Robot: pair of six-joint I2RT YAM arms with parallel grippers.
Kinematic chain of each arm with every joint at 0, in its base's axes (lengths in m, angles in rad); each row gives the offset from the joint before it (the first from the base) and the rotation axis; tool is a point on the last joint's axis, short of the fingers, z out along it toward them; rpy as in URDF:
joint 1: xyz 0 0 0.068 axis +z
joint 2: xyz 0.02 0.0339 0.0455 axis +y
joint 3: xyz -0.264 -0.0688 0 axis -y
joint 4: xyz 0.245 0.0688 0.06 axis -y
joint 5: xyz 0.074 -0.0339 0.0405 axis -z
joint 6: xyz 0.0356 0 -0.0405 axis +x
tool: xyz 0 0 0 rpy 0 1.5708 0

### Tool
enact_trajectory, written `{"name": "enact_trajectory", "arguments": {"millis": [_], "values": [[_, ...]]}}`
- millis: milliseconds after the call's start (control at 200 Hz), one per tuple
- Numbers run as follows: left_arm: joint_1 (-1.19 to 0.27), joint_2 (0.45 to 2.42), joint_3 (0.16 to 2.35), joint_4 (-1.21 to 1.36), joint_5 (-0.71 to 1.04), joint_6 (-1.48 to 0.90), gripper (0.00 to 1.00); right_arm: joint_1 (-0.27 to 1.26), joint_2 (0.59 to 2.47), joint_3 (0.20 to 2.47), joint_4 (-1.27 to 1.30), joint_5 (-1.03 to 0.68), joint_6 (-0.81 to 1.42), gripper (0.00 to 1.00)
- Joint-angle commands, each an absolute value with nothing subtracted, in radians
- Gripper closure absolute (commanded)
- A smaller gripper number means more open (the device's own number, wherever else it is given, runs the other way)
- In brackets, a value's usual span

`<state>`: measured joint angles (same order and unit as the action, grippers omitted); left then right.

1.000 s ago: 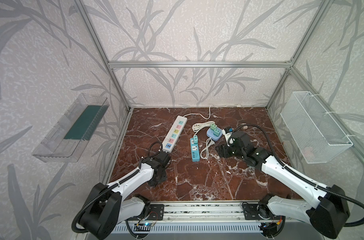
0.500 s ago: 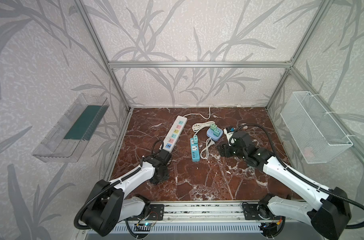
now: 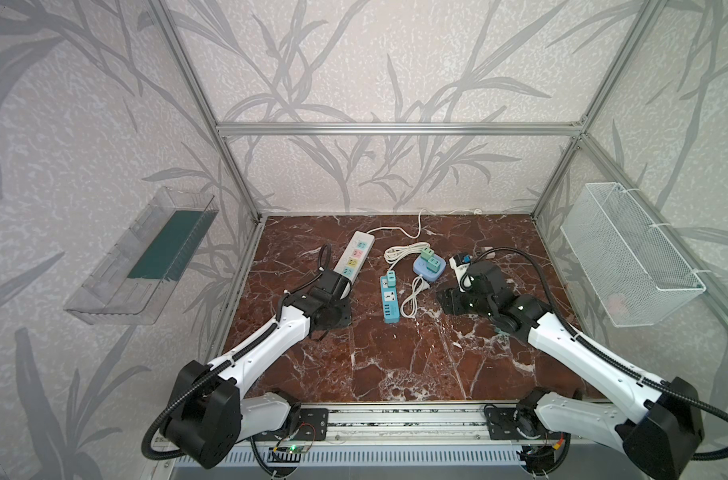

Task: Insert the plug
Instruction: 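Lift the green adapter with the left gripper and carry it toward the right gripper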

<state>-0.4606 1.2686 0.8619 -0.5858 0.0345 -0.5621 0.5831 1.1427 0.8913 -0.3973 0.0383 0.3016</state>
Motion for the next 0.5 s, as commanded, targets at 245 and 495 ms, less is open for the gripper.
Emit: {"name": "enact_trajectory", "arguments": {"millis": [245, 495], "values": [[-0.603, 1.403, 0.998, -0.093, 0.030, -0.009, 0.81, 0.498, 1.166, 0.982, -0.452, -0.118, 0.335, 0.30], [-0.706, 1.348, 0.743, 0.387, 0.100, 0.234, 0.84, 0.499, 1.235, 1.068, -0.434, -0.293, 0.370, 0.32]]}}
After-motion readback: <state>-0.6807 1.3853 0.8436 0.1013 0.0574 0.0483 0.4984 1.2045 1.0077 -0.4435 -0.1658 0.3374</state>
